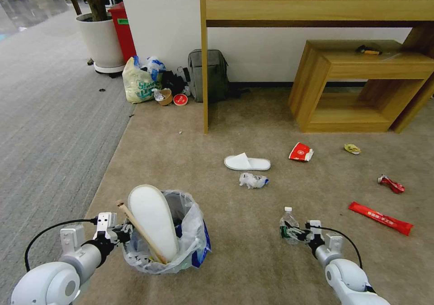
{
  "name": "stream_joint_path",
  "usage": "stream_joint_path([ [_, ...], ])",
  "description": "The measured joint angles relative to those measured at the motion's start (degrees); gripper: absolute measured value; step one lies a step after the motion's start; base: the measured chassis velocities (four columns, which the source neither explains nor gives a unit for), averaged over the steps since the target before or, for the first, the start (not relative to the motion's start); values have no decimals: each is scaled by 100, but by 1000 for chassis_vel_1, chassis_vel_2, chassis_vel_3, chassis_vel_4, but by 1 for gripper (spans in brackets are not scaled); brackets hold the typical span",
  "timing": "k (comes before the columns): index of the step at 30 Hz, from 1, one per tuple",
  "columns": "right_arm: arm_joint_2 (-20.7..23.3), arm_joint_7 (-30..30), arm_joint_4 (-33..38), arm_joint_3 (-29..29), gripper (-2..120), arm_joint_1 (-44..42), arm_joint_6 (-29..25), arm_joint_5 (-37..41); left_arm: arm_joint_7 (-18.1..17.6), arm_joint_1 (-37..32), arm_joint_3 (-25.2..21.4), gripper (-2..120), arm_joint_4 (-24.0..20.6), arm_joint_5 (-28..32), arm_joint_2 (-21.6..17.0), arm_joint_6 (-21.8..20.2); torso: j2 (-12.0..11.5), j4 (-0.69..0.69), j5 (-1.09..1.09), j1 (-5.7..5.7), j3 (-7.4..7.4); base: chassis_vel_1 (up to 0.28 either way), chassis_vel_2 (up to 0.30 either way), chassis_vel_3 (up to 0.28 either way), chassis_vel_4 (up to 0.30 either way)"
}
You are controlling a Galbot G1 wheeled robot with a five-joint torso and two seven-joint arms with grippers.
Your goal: Pick up the trash bin and place the garbage on the floor into it.
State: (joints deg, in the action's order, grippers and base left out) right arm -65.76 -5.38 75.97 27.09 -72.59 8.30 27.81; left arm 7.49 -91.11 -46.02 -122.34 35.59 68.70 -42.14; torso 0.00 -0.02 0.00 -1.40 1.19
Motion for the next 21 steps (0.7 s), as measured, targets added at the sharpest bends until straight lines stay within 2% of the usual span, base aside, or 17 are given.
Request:
stream_joint_path([
  [7, -39, 48, -161, 7, 100, -80, 94, 37, -6, 17, 17, 0, 10, -5, -9, 0, 0, 0, 0, 0, 0, 0, 0, 0, 0],
  [21, -369, -68, -809, -143, 98, 358, 7, -70, -5, -15, 13, 0, -10, -26, -34, 0, 0, 1, 1, 0, 0, 0, 0, 0, 0],
])
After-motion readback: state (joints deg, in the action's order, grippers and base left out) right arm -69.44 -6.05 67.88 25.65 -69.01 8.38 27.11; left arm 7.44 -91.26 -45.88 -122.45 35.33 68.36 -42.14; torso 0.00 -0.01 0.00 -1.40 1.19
